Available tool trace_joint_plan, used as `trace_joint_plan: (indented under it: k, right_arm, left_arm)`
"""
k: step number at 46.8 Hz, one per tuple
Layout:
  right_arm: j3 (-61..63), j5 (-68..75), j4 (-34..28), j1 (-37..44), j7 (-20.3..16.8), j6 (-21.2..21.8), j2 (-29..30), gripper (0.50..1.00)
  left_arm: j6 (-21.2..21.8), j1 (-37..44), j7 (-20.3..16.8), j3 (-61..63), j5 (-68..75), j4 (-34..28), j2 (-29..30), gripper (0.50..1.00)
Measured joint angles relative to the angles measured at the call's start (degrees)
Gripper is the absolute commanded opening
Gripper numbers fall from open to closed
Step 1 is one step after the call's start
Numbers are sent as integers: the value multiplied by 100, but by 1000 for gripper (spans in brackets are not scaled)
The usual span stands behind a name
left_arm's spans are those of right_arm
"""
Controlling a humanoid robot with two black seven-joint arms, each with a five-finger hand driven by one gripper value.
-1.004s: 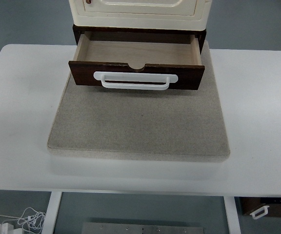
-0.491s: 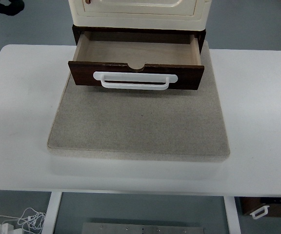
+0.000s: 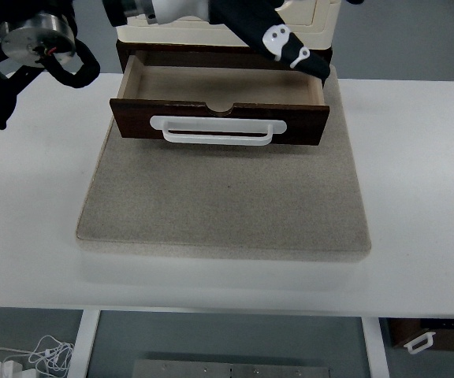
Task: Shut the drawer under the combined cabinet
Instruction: 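Swing the left hand over the open drawer toward its front, then push the brown drawer front with the left hand toward the cabinet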
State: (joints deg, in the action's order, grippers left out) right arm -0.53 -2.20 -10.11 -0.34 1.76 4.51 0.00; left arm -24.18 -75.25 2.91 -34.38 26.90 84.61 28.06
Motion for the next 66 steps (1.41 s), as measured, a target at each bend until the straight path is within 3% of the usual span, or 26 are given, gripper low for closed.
trace_joint_plan:
  k: [7,21,30,35,43,54,66]
  right_arm:
    - [0,0,0,3,-1,-2,0,952]
    - [0,0,0,4,-1,-2,0,952]
    - [0,0,0,5,-1,-2,0,952]
    - [0,0,0,3,-1,-2,0,952]
    - [0,0,0,2,-1,-2,0,952]
    - [0,0,0,6,0,-1,0,952]
    - [0,0,0,6,0,-1,0,952]
  left_arm:
    - [0,5,51,439,314,163,-119,999]
    - [2,81,561,1195,921,374,-465,999]
    - [-1,75,1286,1402,1119,342,-524,999]
    - [-15,54,1496,1595,1171,327,-524,999]
    - [-304,80,1878,1777,1290,242,-513,999]
    - [-597,89,1974,1981,2008,-153,-520,999]
    - [-876,91,2432,2014,2069,-292,-520,999]
